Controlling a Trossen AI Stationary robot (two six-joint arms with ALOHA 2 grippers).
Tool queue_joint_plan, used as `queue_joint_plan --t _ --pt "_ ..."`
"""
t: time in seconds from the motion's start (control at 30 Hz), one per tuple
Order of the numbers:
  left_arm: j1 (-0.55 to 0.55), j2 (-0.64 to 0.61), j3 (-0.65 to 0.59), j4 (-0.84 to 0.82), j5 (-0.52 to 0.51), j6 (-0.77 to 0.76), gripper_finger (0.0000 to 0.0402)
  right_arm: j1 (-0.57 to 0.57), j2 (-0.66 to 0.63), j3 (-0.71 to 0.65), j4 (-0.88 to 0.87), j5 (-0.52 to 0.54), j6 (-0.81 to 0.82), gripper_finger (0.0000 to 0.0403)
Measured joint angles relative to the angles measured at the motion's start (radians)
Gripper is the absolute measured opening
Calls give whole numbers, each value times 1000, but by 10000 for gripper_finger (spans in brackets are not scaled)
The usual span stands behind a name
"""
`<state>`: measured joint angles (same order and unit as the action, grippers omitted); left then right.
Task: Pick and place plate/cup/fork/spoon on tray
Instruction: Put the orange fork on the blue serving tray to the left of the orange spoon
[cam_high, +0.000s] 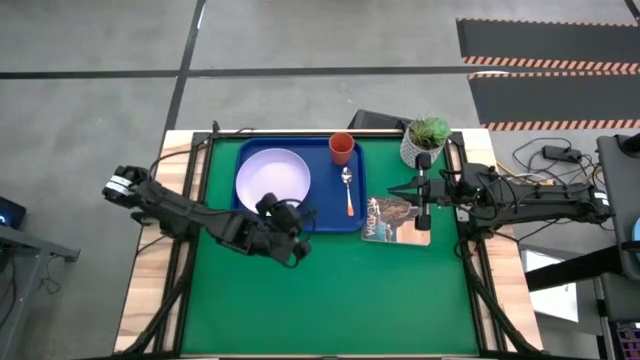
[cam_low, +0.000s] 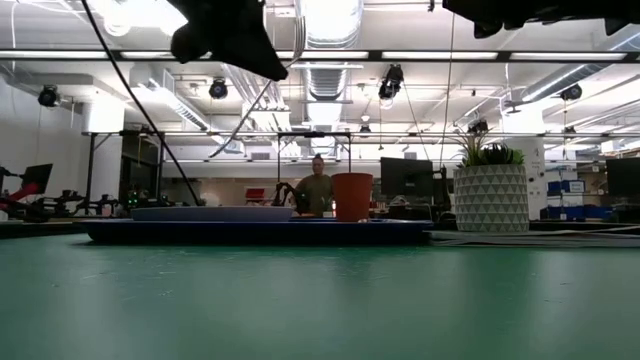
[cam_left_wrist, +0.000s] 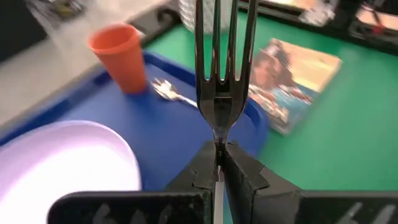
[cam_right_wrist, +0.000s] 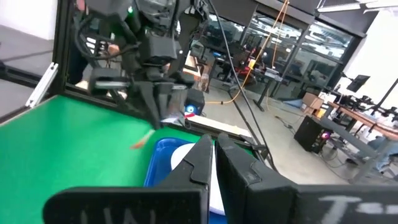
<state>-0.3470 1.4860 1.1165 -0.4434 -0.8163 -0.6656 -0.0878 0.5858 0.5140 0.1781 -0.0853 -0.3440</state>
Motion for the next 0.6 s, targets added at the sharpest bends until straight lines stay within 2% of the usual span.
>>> queue_joint_plan --t 0.17,0.33,0.6 --pt "18 1 -13 90 -145 128 0 0 38 0 90 0 52 9" --pt "21 1 -31 302 -217 307 0 0 137 0 217 4 43 16" --pt "27 3 -34 562 -306 521 0 0 350 0 569 9 29 74"
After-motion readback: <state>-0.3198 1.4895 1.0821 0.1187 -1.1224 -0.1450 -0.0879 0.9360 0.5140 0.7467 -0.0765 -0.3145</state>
